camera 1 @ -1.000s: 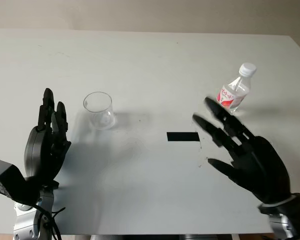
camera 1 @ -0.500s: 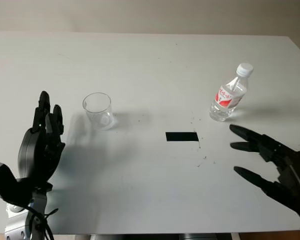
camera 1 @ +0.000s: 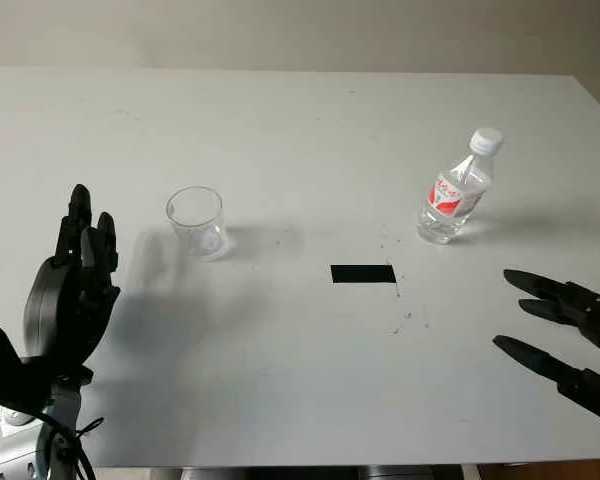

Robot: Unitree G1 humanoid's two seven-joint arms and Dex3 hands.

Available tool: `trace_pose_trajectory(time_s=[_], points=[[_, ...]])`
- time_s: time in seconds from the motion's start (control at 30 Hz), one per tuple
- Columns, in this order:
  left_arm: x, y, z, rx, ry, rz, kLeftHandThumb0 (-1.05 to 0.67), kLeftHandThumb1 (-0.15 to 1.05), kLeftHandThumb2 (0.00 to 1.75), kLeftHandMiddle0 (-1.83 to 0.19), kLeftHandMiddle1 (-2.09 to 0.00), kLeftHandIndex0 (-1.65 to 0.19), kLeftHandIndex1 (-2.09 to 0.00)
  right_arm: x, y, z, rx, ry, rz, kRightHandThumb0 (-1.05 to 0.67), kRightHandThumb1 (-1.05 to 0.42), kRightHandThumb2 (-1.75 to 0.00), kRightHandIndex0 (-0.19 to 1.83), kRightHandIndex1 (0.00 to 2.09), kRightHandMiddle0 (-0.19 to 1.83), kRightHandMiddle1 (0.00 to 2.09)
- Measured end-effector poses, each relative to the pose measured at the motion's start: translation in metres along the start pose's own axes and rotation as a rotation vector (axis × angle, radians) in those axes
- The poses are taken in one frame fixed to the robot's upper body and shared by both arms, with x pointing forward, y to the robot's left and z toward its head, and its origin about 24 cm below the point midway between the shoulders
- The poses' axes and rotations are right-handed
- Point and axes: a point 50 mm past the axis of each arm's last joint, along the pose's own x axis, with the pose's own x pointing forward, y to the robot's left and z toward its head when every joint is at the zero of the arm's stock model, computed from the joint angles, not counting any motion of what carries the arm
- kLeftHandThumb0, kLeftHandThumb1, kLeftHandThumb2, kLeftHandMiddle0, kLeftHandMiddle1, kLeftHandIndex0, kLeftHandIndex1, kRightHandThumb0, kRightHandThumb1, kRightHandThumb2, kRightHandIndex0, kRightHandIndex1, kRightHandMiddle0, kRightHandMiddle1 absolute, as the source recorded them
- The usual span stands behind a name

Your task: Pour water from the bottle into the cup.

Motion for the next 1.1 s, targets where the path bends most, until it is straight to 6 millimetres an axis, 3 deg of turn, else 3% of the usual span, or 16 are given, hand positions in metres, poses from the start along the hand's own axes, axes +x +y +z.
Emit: trace_pose_trajectory(time_s=[0.13,0.27,0.3,0.37,0.5,0.63,0.87,1.1], points=[[-0.002,0.004,0.002,0.001,-0.002,0.012,-0.75,1.05,0.7,0.19,0.0,0.19,0.0,0.004,0.013,-0.001,0.101,0.011,-0.095,-0.84,-0.91,-0.05,0.51,0.03,0.48,0.02],[-0.002,0.005,0.002,0.004,0.002,0.017,-0.77,1.05,0.68,0.19,0.0,0.19,0.0,0.022,0.036,-0.013,0.369,-0.051,-0.133,-0.78,-0.87,-0.05,0.12,0.02,0.2,0.01],[-0.002,0.005,0.002,0.006,0.005,0.018,-0.77,1.05,0.68,0.19,0.0,0.19,0.0,0.028,0.043,-0.015,0.43,-0.078,-0.111,-0.78,-0.87,-0.05,-0.06,0.01,0.03,0.0],[-0.002,0.006,0.002,0.01,0.006,0.018,-0.77,1.05,0.68,0.19,0.0,0.19,0.0,0.04,0.06,-0.018,0.534,-0.116,-0.038,-0.81,-0.87,-0.06,-0.16,0.0,-0.1,0.0],[-0.002,0.007,0.003,0.017,0.009,0.018,-0.76,1.05,0.69,0.19,0.0,0.19,0.0,0.058,0.099,-0.012,0.663,-0.144,0.053,-0.85,-0.89,-0.06,-0.19,0.0,-0.19,0.0],[-0.003,0.007,0.003,0.021,0.01,0.013,-0.74,1.05,0.73,0.19,0.0,0.19,0.0,0.072,0.118,0.005,0.732,-0.188,0.119,-0.83,-0.91,-0.06,-0.19,0.0,-0.19,0.0],[-0.009,0.013,0.0,0.035,0.023,0.031,-0.74,1.05,0.73,0.19,0.0,0.19,0.0,0.094,0.129,0.021,0.769,-0.198,0.157,-0.87,-0.94,-0.06,-0.19,0.0,-0.19,0.0],[-0.01,0.015,-0.001,0.037,0.026,0.034,-0.75,1.05,0.73,0.19,0.0,0.19,0.0,0.12,0.127,0.028,0.869,-0.159,0.12,-0.84,-0.93,-0.05,-0.19,0.0,-0.19,0.0]])
